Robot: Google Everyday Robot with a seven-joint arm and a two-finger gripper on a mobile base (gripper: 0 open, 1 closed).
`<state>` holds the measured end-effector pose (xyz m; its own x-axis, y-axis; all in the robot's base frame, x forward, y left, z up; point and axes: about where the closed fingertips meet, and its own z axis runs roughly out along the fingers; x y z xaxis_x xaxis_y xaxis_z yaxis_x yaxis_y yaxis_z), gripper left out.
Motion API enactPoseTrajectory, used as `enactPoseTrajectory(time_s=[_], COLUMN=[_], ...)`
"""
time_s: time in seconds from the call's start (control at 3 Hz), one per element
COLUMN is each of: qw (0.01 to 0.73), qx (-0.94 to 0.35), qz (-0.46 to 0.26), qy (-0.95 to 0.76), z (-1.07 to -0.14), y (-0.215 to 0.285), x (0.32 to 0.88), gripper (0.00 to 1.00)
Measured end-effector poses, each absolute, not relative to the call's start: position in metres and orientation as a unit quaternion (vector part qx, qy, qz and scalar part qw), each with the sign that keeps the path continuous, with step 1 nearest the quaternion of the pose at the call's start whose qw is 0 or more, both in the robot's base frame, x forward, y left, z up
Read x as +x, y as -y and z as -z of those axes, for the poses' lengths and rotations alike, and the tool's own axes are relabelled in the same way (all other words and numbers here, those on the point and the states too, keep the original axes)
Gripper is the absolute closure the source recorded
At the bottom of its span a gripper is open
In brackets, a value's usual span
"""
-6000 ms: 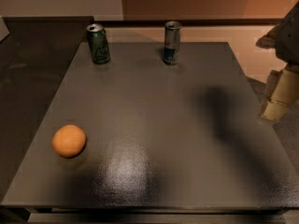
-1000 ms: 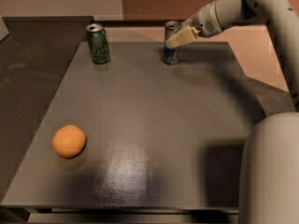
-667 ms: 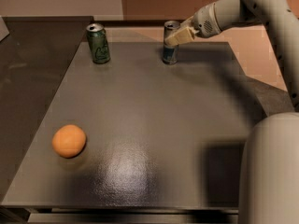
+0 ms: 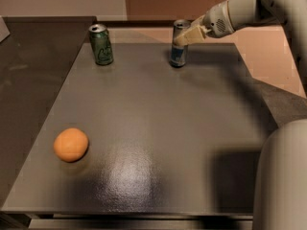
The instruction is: Knock redbull can over
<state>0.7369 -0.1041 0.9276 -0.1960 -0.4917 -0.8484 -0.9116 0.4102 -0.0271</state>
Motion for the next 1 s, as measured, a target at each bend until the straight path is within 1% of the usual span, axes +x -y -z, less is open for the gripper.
enactPoseTrajectory(time_s=[0.33, 1.0], qw=[0.386, 0.300], qx=[-0.495, -0.534], qz=[-0.226, -0.139], qy=[-0.745, -0.778], z=[-0.937, -0.941], y=[0.114, 0.141], x=[0.720, 0.690], gripper=[1.00, 1.00])
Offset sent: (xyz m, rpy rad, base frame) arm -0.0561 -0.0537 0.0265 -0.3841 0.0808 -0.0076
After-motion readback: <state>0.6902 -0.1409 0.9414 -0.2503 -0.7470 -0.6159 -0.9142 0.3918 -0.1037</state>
